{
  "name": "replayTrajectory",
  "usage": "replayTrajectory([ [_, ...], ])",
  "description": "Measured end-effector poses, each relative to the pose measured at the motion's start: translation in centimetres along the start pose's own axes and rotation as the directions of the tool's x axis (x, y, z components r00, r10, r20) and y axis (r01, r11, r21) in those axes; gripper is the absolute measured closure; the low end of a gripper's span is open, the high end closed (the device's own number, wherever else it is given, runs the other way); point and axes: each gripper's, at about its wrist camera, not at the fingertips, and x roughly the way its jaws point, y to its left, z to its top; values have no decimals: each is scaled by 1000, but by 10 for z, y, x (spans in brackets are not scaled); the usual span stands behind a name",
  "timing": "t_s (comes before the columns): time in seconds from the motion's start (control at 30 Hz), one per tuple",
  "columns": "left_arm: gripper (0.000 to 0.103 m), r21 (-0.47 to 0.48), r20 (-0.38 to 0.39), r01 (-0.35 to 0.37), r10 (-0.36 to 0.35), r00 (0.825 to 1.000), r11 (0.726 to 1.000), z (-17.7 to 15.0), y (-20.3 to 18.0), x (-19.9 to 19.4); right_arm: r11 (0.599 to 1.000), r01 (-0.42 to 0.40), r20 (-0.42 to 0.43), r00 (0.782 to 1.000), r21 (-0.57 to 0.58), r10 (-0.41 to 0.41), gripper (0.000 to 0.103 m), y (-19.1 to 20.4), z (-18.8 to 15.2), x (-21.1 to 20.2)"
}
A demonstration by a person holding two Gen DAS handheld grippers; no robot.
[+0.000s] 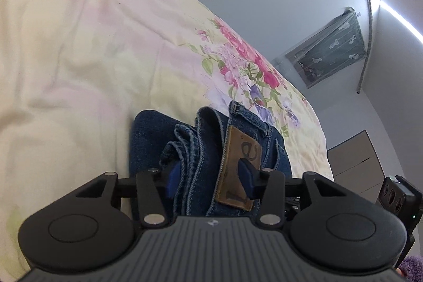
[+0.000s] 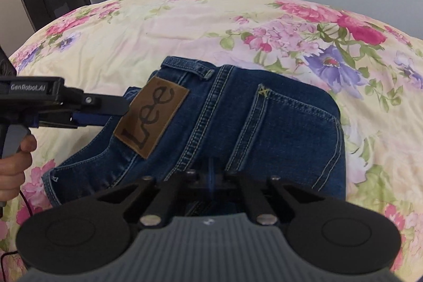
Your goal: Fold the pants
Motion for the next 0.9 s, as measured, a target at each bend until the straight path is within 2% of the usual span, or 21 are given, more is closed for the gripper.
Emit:
replayTrajectory([
  [0.07,54,7,6,11,-11,1000,1000,2,-5,3,1000,-10,-4,1000,-1,10,103,-1,0,0],
  [0.2,54,24,-35,-25,25,999,999,5,-11,20,999,-23,-11,1000,25,23,103,-6,0,2],
  [0.27,61,40,-23,-45,46,999,998,4,-19,20,1000,-15,-17,1000,24,16,103,-5,0,4],
  [0.33,78,73,-5,-72,73,997,995,2,-32,16,999,-11,-22,1000,42,12,103,-5,1,4],
  [0.37,82,118,8,-91,91,996,989,1,-43,12,998,-10,-22,1000,55,12,103,-6,2,3],
  [0.43,89,269,45,-130,123,991,954,-4,-72,3,997,-7,-14,1000,71,8,103,-6,3,-2],
  [0.53,92,485,92,-159,131,987,860,-17,-114,-15,997,-4,18,1000,76,3,103,-3,2,-16],
  [0.6,92,553,103,-159,122,987,818,-20,-127,-26,997,-20,41,999,75,17,103,0,3,-26],
  [0.63,92,561,99,-155,120,988,813,-18,-127,-31,997,-31,49,998,65,28,103,3,4,-30],
  [0.7,91,534,82,-149,124,989,832,-12,-114,-36,998,-48,47,998,51,46,103,10,7,-32],
  [0.8,91,424,26,-162,167,986,891,-5,-73,-25,996,-84,10,996,38,84,103,21,8,-20],
  [0.9,91,329,-20,-181,198,980,927,-3,-37,-11,997,-76,-25,997,28,76,103,29,0,3],
])
